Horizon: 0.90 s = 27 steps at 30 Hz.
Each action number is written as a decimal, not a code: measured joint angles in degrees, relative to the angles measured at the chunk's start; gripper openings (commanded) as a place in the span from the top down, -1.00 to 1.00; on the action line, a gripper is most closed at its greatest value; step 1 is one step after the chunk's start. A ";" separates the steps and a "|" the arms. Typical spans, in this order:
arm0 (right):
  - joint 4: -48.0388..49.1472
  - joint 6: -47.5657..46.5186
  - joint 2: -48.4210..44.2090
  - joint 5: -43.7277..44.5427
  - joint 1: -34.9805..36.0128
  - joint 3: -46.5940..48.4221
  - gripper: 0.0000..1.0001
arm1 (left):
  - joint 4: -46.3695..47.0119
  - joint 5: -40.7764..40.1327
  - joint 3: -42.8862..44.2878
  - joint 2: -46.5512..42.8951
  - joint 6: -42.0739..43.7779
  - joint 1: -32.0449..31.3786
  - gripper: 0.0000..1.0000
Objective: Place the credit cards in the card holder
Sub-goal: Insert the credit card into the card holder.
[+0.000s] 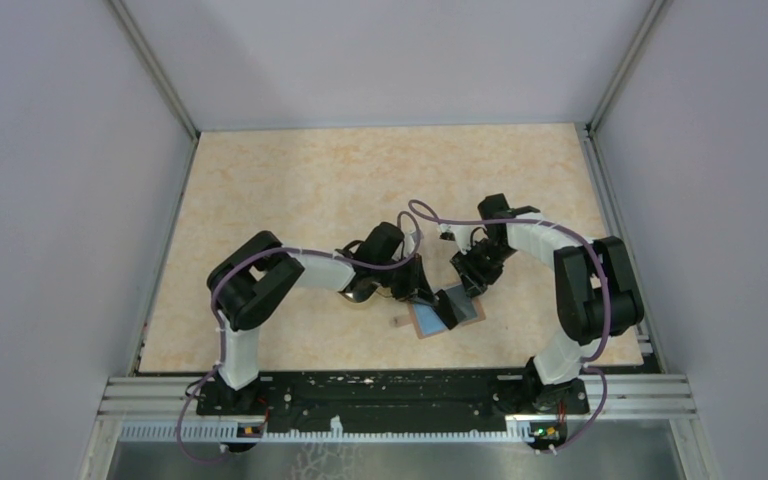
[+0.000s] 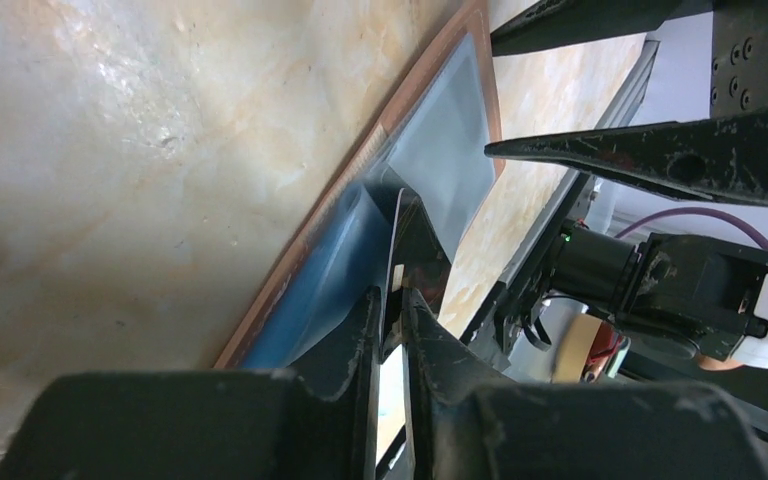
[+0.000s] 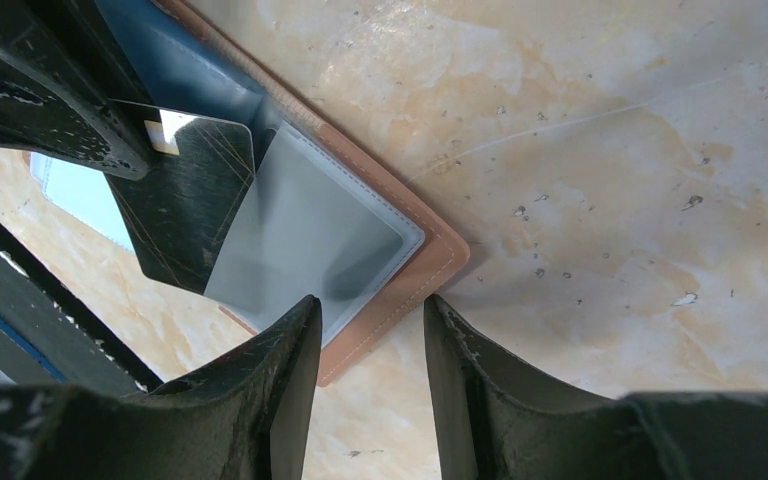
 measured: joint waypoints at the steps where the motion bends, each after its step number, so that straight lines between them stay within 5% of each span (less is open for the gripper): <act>1: 0.00 0.00 0.00 -0.04 0.00 0.00 0.14 | -0.37 -0.11 0.39 0.20 0.15 -0.11 0.63; 17: 1.16 0.33 -0.87 -0.02 0.33 -0.24 0.14 | -6.34 -1.57 3.89 0.92 1.70 -0.48 0.51; 27: 4.24 0.48 -9.55 -1.66 0.39 -1.22 0.13 | -10.64 -1.49 6.95 2.21 2.62 -0.48 0.58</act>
